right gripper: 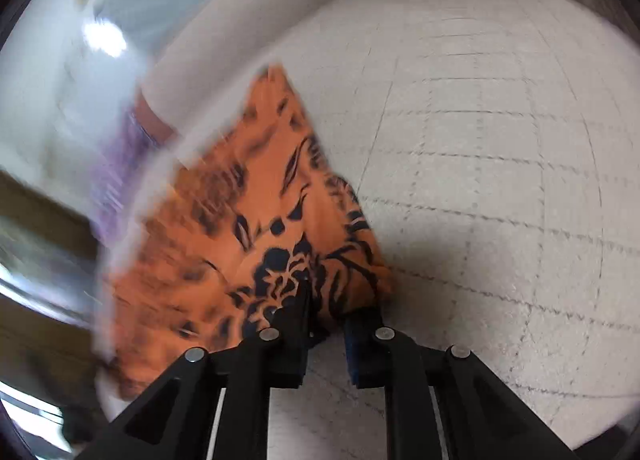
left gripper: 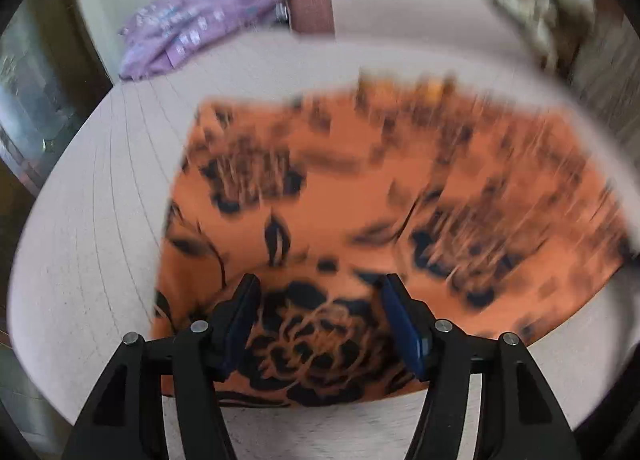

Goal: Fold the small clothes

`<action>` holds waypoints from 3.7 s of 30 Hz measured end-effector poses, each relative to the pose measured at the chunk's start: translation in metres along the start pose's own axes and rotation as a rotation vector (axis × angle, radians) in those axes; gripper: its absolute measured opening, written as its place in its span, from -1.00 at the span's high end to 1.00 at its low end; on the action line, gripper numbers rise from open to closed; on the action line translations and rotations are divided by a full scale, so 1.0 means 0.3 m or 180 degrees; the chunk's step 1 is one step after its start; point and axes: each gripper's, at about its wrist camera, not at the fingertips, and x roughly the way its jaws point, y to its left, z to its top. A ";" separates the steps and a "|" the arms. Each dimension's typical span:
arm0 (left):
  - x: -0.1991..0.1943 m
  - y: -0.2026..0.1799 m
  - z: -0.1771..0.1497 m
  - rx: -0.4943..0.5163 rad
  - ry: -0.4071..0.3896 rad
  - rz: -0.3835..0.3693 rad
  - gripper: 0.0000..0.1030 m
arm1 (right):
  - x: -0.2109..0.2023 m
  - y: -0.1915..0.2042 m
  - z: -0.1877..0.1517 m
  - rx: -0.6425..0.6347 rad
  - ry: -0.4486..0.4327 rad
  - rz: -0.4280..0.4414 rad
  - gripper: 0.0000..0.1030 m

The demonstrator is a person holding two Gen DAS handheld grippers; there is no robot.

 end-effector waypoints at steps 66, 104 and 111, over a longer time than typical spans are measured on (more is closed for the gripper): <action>-0.362 0.323 -0.103 -0.1061 -0.0654 -0.0216 -0.57 | -0.005 0.278 -0.006 -0.0876 0.0121 0.0369 -0.63; 0.143 0.474 0.341 -0.0989 -0.0017 0.0241 -0.51 | 0.113 0.354 -0.004 -0.0792 0.0365 0.0551 -0.66; -0.030 0.359 0.211 -0.0719 -0.0166 0.0214 -0.51 | 0.304 0.250 0.304 -0.0266 0.0340 0.0422 -0.65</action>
